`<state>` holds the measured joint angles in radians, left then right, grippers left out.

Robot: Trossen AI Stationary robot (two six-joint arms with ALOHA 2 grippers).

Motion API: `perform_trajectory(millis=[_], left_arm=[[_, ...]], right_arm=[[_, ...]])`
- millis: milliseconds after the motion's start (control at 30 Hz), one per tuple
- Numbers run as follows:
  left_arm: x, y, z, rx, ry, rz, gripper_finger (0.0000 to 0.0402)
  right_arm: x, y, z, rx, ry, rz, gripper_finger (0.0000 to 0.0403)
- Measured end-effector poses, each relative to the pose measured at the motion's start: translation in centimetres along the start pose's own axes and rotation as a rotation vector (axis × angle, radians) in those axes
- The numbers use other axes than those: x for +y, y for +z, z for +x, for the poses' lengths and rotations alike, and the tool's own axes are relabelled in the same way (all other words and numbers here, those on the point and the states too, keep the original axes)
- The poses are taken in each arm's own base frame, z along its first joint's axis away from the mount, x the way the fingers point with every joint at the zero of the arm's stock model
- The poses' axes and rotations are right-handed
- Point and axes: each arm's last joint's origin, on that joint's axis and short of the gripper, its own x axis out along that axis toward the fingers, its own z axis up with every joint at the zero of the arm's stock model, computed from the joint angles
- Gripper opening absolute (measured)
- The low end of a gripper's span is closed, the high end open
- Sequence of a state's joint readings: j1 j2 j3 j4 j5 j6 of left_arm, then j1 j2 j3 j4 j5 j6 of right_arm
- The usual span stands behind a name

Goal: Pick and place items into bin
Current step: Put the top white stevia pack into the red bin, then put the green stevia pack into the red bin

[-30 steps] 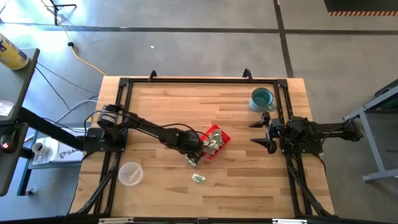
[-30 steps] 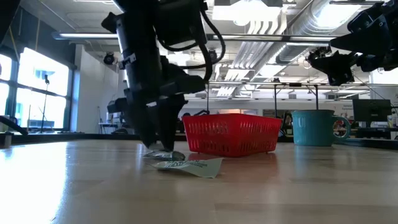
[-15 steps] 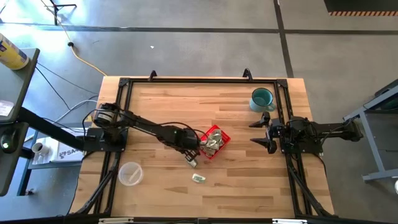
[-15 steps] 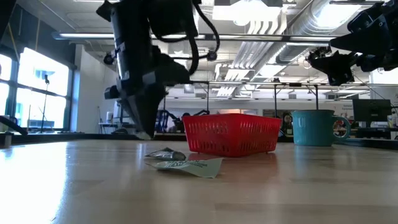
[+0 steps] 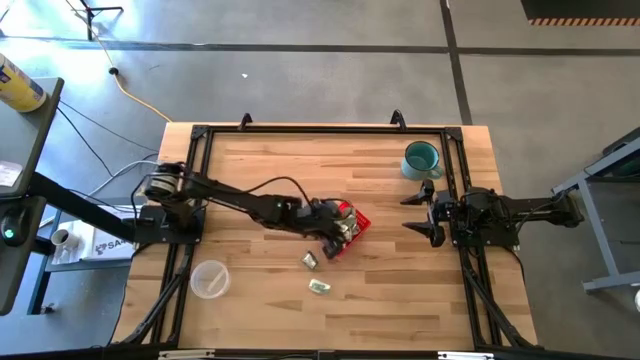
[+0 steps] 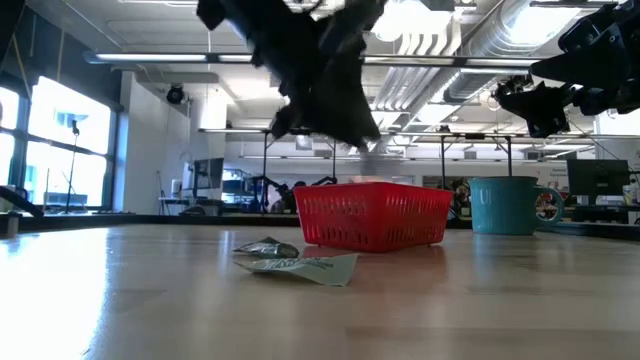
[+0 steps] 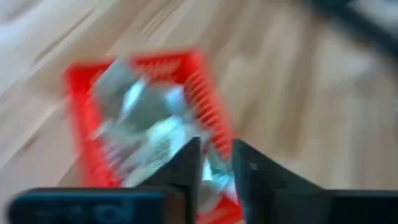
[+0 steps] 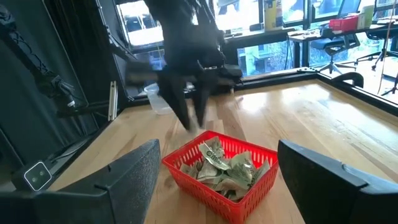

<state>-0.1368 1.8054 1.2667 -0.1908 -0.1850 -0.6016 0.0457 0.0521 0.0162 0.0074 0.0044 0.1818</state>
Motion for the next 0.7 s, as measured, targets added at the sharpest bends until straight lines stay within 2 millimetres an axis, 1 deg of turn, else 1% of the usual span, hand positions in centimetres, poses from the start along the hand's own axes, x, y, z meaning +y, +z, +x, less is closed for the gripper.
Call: perform_trajectory(millis=[100,200,267,333,400,500,567,633,700], left_arm=[[0.8,-0.6,1.1,0.034,0.042,-0.038,0.0176],[1.1,-0.8,1.0,0.081,0.058,-0.051,0.0226],[1.0,-1.1,0.1,0.158,0.027,-0.035,0.0253],[0.1,-1.4,-1.3,0.209,-0.038,0.033,0.0272],[-0.9,-2.4,-2.7,0.275,-0.053,0.176,0.0282],[-1.5,-4.3,-3.4,0.367,-0.026,0.35,0.0286],[-1.4,-4.5,-3.5,0.386,-0.029,0.472,0.0283],[-1.2,-4.5,-3.1,0.39,-0.04,0.574,0.0278],[-1.1,-5.0,-2.6,0.414,-0.055,0.683,0.027]], right_arm=[[0.0,0.0,0.0,0.0,0.001,0.0,0.0314],[0.0,0.0,0.0,0.004,-0.001,0.0,0.0314],[0.0,0.0,0.0,0.006,-0.001,0.0,0.0314],[0.0,-0.1,0.0,0.009,-0.002,0.0,0.0314],[0.0,-0.1,0.0,0.009,-0.002,0.0,0.0314],[0.0,-0.1,0.0,0.009,-0.001,0.0,0.0314],[0.0,-0.1,0.0,0.009,-0.001,0.0,0.0314],[0.0,-0.1,0.0,0.009,-0.001,0.0,0.0314],[0.0,-0.1,0.0,0.009,-0.002,0.0,0.0314]])
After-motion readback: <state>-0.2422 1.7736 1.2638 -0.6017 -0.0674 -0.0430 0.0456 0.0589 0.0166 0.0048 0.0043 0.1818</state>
